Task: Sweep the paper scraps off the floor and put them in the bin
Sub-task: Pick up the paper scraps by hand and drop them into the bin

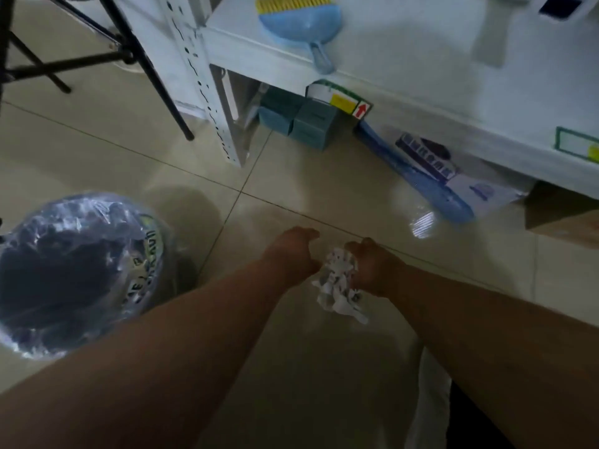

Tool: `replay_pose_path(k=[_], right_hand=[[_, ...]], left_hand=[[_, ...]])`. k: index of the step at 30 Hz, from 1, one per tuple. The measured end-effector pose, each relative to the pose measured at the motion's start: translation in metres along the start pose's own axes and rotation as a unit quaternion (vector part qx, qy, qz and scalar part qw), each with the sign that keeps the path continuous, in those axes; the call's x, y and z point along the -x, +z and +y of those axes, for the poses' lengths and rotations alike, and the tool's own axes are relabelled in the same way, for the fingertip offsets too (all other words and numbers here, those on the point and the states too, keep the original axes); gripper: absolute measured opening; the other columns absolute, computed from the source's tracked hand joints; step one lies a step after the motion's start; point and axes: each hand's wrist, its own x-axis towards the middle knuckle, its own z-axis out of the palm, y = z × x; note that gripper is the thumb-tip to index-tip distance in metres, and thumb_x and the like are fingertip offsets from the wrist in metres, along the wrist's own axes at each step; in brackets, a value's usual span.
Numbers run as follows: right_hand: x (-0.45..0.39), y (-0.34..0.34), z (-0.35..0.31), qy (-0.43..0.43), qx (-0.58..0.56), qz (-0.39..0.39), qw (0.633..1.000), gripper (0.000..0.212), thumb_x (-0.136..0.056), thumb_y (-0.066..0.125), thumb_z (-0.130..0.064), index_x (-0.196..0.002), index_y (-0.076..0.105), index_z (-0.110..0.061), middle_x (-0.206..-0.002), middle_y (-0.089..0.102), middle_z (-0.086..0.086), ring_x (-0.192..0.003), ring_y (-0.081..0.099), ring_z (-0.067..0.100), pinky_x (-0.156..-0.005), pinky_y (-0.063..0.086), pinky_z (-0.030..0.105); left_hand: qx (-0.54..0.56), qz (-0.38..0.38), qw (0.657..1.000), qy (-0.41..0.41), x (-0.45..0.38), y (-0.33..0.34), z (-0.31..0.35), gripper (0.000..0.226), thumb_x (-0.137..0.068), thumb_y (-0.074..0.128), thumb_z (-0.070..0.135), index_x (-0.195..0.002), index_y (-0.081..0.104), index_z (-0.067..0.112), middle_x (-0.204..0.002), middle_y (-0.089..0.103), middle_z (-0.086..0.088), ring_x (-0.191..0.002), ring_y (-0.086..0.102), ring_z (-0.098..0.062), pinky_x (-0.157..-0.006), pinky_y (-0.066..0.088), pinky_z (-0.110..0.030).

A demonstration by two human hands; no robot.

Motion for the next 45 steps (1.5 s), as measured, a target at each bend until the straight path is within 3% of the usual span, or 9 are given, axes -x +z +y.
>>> replay_pose_path(k=[5,11,13,19,26,33,38,42,45], right_hand=[[-0.028,0.030,0.005,-0.007,-0.021,-0.026,0.999,0.116,-0.072,0.082,-0.041,-0.160,0.007,-0.036,-0.158,0.010,0.014,-0.130,0.048,0.036,-0.105,0.048,0.043],[-0.050,0.032,-0.002,-0.011,-0.069,0.004,0.998,0.059,-0.090,0.057,-0.043,-0.145,0.041,-0.027,-0.141,0.035,0.009,-0.120,0.056,0.032,-0.101,0.049,0.040],[-0.054,0.032,-0.005,-0.020,-0.075,-0.011,0.997,0.056,-0.091,0.047,-0.046,-0.141,0.049,-0.021,-0.137,0.046,0.009,-0.121,0.056,0.030,-0.104,0.045,0.036],[-0.060,0.030,-0.010,-0.038,-0.079,0.011,0.996,0.042,-0.089,0.052,-0.036,-0.117,0.067,-0.008,-0.117,0.067,0.014,-0.111,0.062,0.032,-0.095,0.042,0.032],[-0.051,0.010,-0.015,-0.058,-0.112,0.078,0.989,0.029,-0.091,0.056,-0.032,-0.100,0.069,-0.008,-0.102,0.068,0.012,-0.097,0.063,0.029,-0.077,0.038,0.028],[0.000,-0.047,-0.039,-0.095,-0.097,0.175,0.975,0.019,-0.086,0.068,-0.021,-0.091,0.069,-0.003,-0.094,0.068,0.018,-0.091,0.063,0.034,-0.078,0.042,0.036],[0.066,-0.104,-0.066,-0.133,-0.093,0.272,0.948,0.017,-0.087,0.070,-0.021,-0.086,0.069,-0.004,-0.088,0.068,0.016,-0.085,0.062,0.034,-0.073,0.042,0.037],[0.133,-0.147,-0.091,-0.158,-0.119,0.379,0.904,0.020,-0.089,0.069,-0.022,-0.072,0.058,-0.018,-0.080,0.066,0.013,-0.078,0.061,0.031,-0.063,0.029,0.031],[0.189,-0.174,-0.111,-0.164,-0.128,0.432,0.877,0.008,-0.088,0.067,-0.021,-0.082,0.067,-0.015,-0.085,0.068,0.010,-0.081,0.060,0.026,-0.065,0.028,0.030]], left_hand=[[-0.064,-0.094,0.994,-0.004,-0.020,0.039,-0.016,0.088,-0.083,0.080,0.033,-0.159,0.036,0.021,-0.149,0.043,-0.010,-0.134,0.050,-0.031,-0.111,0.044,-0.039],[-0.065,-0.098,0.993,0.003,-0.059,0.068,-0.016,0.067,-0.088,0.067,0.045,-0.148,0.045,0.022,-0.147,0.047,-0.004,-0.129,0.052,-0.026,-0.107,0.037,-0.028],[-0.037,-0.097,0.995,0.007,-0.065,0.068,-0.011,0.054,-0.094,0.065,0.035,-0.143,0.053,0.016,-0.143,0.052,-0.005,-0.130,0.053,-0.028,-0.105,0.037,-0.027],[0.030,-0.078,0.996,-0.037,-0.073,0.077,-0.012,0.025,-0.089,0.070,0.025,-0.111,0.069,0.014,-0.112,0.072,-0.008,-0.106,0.068,-0.027,-0.082,0.045,-0.023],[0.128,-0.011,0.990,-0.057,-0.062,0.059,-0.011,0.007,-0.090,0.067,0.018,-0.093,0.073,0.014,-0.082,0.063,-0.002,-0.078,0.058,-0.020,-0.069,0.038,-0.021],[0.164,0.048,0.984,-0.042,-0.026,0.010,0.017,0.033,-0.091,0.071,0.025,-0.061,0.061,0.016,-0.057,0.064,0.001,-0.050,0.057,-0.013,-0.048,0.038,-0.021],[0.159,0.134,0.978,0.026,0.035,-0.061,0.057,0.025,-0.091,0.072,0.030,-0.073,0.072,0.012,-0.063,0.069,-0.001,-0.056,0.060,-0.016,-0.052,0.041,-0.023],[0.147,0.193,0.966,0.084,0.095,-0.123,0.092,0.025,-0.091,0.074,0.033,-0.074,0.074,0.015,-0.069,0.071,-0.004,-0.063,0.062,-0.016,-0.058,0.045,-0.026],[0.131,0.236,0.957,0.111,0.141,-0.158,0.116,0.023,-0.089,0.073,0.029,-0.067,0.069,0.025,-0.070,0.070,0.000,-0.066,0.062,-0.018,-0.059,0.043,-0.026]])
